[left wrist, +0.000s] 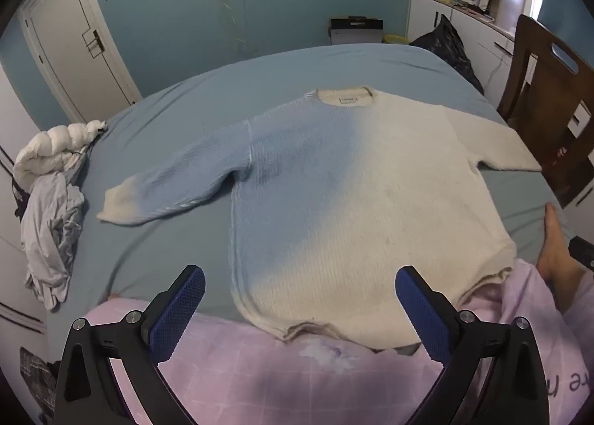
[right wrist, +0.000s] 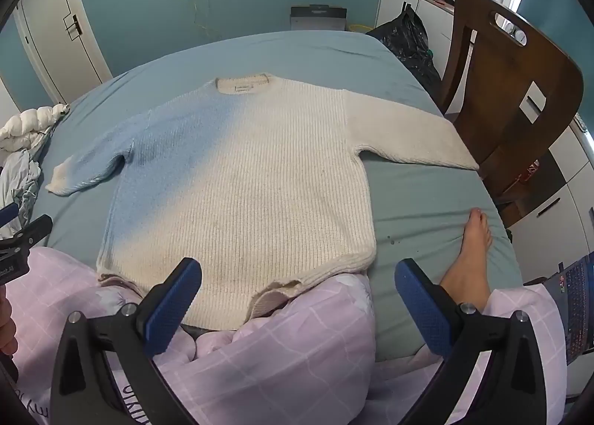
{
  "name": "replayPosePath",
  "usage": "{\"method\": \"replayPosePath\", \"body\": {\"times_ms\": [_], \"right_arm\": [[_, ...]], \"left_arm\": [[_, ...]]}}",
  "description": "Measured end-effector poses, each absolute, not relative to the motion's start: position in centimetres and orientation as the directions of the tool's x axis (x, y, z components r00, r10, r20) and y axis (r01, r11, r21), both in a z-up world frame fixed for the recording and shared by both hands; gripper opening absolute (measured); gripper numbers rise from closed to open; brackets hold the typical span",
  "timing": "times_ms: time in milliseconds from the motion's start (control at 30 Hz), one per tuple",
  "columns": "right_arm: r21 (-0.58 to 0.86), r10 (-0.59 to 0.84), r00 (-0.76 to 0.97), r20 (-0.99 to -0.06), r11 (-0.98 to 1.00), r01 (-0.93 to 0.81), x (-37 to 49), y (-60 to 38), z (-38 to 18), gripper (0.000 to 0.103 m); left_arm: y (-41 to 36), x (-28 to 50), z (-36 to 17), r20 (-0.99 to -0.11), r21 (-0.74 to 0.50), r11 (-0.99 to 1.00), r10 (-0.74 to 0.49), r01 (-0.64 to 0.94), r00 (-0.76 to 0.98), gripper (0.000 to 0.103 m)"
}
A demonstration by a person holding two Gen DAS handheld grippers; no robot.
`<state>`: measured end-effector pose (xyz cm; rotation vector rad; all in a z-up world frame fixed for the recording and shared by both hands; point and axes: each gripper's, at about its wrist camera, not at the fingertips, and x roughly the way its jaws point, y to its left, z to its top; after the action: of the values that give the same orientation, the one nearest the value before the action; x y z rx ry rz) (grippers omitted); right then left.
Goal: Fold small clothes
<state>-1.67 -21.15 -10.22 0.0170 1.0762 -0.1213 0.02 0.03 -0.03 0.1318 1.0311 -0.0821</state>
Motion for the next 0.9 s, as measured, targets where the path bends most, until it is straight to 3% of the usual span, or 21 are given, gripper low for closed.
{"method": "replayPosePath", "body": {"times_ms": [900], "right_arm": [[-0.040,-0.087,0.475,-0.876,0.993,0.107,-1.77,-21.17,-9.99,0.102]], "left_arm": [[0.00,0.37,-0.54,-0.851,0.087,0.986,0.000,0.141,0.525,0.103]]}}
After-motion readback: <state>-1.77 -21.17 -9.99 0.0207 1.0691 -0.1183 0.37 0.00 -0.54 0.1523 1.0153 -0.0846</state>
